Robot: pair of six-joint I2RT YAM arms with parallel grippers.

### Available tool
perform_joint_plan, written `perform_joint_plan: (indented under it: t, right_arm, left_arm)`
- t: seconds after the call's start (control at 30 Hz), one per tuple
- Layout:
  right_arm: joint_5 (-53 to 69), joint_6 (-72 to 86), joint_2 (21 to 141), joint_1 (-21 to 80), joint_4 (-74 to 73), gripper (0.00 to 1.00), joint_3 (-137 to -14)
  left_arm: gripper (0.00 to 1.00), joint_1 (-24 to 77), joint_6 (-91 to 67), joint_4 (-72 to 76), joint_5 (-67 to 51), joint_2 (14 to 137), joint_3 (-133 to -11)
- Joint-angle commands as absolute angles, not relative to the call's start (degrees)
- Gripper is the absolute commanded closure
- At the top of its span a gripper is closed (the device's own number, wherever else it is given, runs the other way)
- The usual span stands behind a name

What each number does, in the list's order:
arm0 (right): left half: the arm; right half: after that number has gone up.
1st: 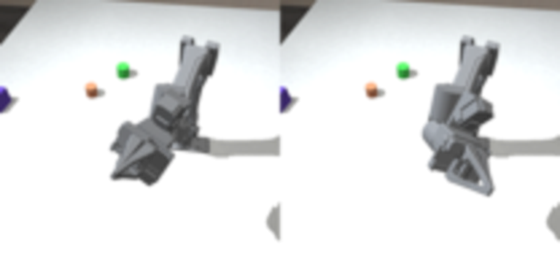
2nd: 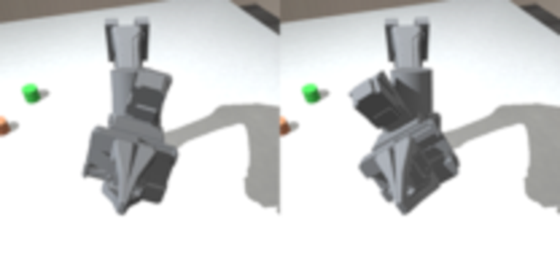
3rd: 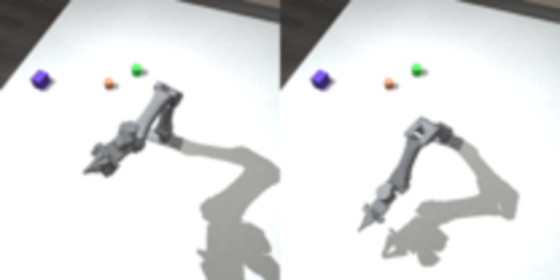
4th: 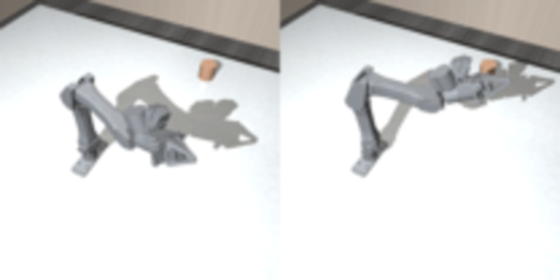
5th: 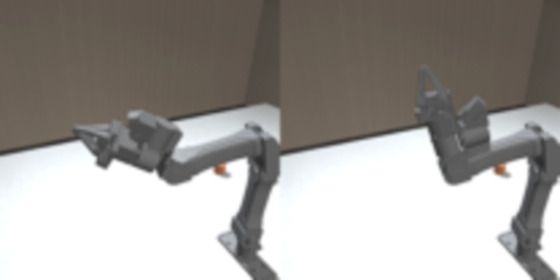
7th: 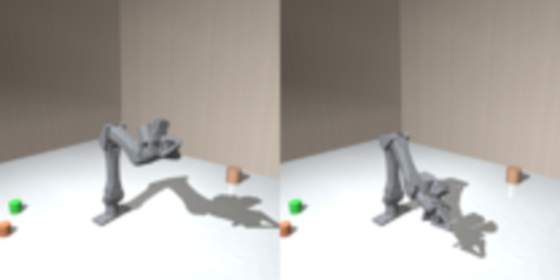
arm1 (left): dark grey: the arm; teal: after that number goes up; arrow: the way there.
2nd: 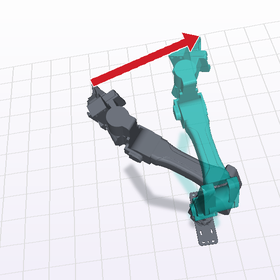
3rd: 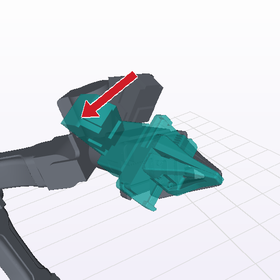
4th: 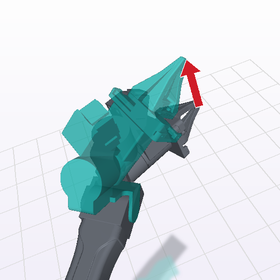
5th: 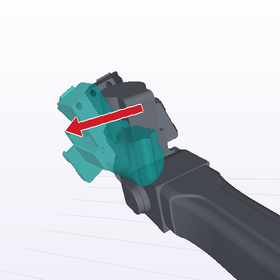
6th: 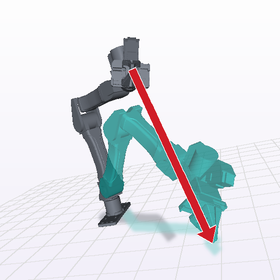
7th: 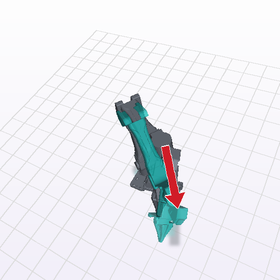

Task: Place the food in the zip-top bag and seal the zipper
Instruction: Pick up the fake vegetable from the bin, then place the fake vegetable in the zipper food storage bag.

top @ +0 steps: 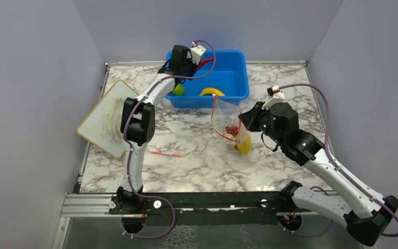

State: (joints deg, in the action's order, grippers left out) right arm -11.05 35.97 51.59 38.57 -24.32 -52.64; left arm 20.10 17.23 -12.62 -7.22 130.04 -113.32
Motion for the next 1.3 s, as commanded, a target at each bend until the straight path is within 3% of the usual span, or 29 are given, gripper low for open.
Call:
perform_joint_plan:
  t: [0.0, 0.4, 0.7, 1.0, 1.27]
  right_arm:
    - [-9.43, 36.85, 52.17, 38.77, -21.32, 0.99, -52.92]
    - [-7.44, 39.80, 52.71, 38.85, -18.34, 0.99, -50.76]
    - [-6.68, 43.94, 53.88, 38.85, -15.62, 0.99, -49.98]
    - [-7.16, 48.35, 54.13, 38.82, -12.98, 0.99, -49.66]
    - [-7.05, 51.59, 54.20, 38.84, -9.95, 0.99, -49.00]
  left_arm:
    - [0.91, 20.04, 5.42, -13.89, -14.73, 124.58, -112.55]
    - [0.91, 20.04, -10.98, -13.80, -28.05, 106.65, -98.60]
    - [0.93, 20.12, -30.30, 5.24, -41.50, 89.54, -75.96]
    - [0.93, 21.29, -41.11, 15.80, -42.58, 76.96, -62.97]
    - [0.92, 29.10, -43.33, 18.27, -38.49, 72.95, -58.61]
